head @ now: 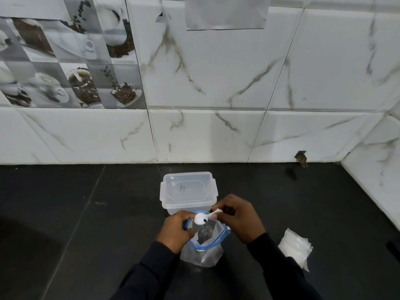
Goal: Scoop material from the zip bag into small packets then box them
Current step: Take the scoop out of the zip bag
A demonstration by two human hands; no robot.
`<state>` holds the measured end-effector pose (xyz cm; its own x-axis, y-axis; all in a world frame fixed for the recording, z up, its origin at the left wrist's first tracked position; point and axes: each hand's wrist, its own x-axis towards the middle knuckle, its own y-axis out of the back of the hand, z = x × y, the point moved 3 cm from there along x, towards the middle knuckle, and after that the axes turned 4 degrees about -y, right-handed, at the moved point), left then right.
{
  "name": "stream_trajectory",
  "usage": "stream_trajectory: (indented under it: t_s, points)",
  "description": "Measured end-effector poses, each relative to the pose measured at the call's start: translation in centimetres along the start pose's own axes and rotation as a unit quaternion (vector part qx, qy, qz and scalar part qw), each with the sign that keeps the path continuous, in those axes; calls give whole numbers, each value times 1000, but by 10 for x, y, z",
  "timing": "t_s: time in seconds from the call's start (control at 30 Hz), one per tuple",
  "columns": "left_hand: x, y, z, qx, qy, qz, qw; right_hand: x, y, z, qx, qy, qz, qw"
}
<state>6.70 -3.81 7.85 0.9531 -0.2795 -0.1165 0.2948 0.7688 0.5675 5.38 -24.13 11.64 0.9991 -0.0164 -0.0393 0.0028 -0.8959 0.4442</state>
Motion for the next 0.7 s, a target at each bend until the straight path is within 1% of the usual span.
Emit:
stream_trajectory:
  t_s: [0.1, 0.2, 0.27, 0.33, 0.4, 0.5, 0.57, 0.63, 0.67, 0.7]
  points:
    - [0, -1, -2, -20, 8, 13, 1000, 4, 38, -12, 88, 14, 58, 994]
    - [0, -1, -4, -38, 17, 19, 999, 15, 77, -4, 224, -17, 131, 966]
    - [0, -2, -4, -41, 16, 17, 999, 27, 95, 19, 326, -53, 167, 929]
    - [0, -3, -3, -44, 15, 13, 999, 40, 101, 53, 417, -111, 195, 881]
    - [0, -4, -3, -49, 16, 11, 999, 50, 97, 90, 475, -182, 235, 828]
    - [0, -7, -4, -51, 14, 7, 999, 56, 80, 136, 520, -271, 291, 756]
    - [0, -7, -5, -53, 9, 10, 999, 58, 68, 158, 521, -318, 311, 729]
    - [-1, -7, -6, -58, 10, 10, 998, 60, 58, 174, 509, -351, 313, 721]
    - [-1, -8, -6, -59, 8, 9, 998, 61, 55, 180, 493, -361, 310, 729]
    - [0, -8, -6, -60, 4, 10, 998, 65, 52, 184, 466, -366, 303, 747]
